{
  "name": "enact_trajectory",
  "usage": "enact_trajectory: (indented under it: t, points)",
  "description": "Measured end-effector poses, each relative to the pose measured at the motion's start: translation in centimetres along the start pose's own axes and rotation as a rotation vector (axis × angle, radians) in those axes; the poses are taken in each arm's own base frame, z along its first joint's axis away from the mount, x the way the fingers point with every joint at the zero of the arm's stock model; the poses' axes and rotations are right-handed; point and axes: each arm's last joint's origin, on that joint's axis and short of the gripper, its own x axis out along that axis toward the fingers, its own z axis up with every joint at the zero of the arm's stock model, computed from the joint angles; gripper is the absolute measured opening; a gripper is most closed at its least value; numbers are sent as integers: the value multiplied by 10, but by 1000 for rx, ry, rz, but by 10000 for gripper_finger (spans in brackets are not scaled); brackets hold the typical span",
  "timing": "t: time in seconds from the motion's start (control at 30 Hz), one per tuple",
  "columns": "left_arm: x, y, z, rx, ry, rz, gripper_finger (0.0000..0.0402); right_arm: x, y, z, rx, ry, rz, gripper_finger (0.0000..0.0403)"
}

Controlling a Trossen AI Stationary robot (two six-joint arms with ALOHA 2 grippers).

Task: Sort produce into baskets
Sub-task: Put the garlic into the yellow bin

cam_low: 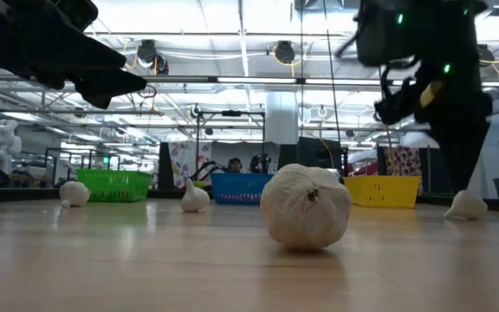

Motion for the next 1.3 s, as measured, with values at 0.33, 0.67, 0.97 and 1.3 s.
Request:
enact_trajectory:
  t: [0.33, 0.67, 0.97, 1.3]
  points:
    - [0, 0, 0, 4, 3, 0, 248, 31, -8, 7, 76, 62, 34, 334]
    - [0, 0, 0, 7, 4, 0, 248, 41, -12, 7, 82, 81, 92, 302]
    - [0, 0, 0, 7, 4, 0, 248, 42, -12, 10, 26, 70, 109, 190]
    - [0, 0, 0, 8, 4, 1, 248, 21, -16, 19, 1, 24, 94, 106]
